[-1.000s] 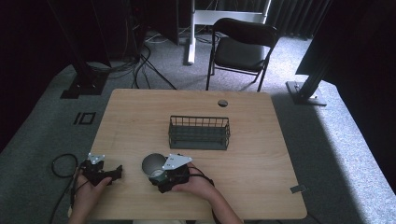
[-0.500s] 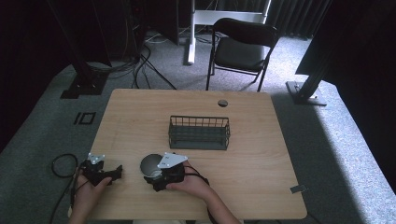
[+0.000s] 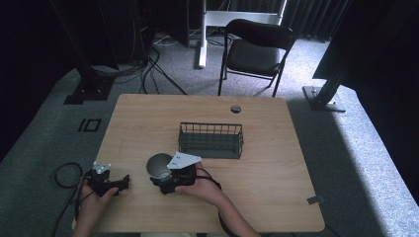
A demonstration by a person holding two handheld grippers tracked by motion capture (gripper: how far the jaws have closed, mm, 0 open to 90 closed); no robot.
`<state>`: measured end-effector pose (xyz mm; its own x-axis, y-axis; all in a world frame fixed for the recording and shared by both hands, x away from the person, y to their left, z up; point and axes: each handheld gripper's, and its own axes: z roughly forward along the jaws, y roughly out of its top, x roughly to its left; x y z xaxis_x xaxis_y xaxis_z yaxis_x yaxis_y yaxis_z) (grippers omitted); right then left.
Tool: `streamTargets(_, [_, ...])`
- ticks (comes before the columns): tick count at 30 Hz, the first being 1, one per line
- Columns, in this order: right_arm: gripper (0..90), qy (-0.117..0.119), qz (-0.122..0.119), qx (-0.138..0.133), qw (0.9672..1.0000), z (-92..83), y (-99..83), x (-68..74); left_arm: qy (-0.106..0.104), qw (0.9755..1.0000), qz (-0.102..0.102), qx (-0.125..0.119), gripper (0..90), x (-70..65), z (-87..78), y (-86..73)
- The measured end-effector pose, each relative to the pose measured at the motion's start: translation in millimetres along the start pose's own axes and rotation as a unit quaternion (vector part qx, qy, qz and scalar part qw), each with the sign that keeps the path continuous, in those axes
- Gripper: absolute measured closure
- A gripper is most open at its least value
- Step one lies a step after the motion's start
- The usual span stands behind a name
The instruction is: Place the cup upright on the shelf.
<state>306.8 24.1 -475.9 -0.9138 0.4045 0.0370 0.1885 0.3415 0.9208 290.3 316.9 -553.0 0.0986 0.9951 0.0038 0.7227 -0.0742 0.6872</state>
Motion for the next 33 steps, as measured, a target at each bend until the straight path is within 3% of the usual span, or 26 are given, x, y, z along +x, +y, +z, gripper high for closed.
streamTargets(9, [14.0,0.004,0.0,-0.026,0.9997,-11.3,25.9,-3.6,0.0,1.0,0.001,0.001,0.2,0.2,-0.2,0.1])
streamTargets(13, [14.0,-0.02,0.0,-0.035,0.9992,-16.8,37.2,-8.6,0.0,1.0,0.001,0.001,0.2,0.2,-0.2,0.1])
streamTargets(20, [14.0,-0.036,-0.005,-0.043,0.9984,-24.9,46.9,-17.1,0.0,1.0,0.001,0.001,0.2,0.2,-0.2,0.1])
streamTargets(29, [14.0,-0.097,0.012,-0.06,0.9933,-44.1,63.5,-40.6,0.0,1.0,0.001,0.001,0.2,0.2,-0.2,0.1])
streamTargets(33, [14.1,-0.137,0.02,-0.067,0.9882,-53.8,67.5,-52.0,0.0,1.0,0.001,0.001,0.2,0.2,-0.2,0.1])
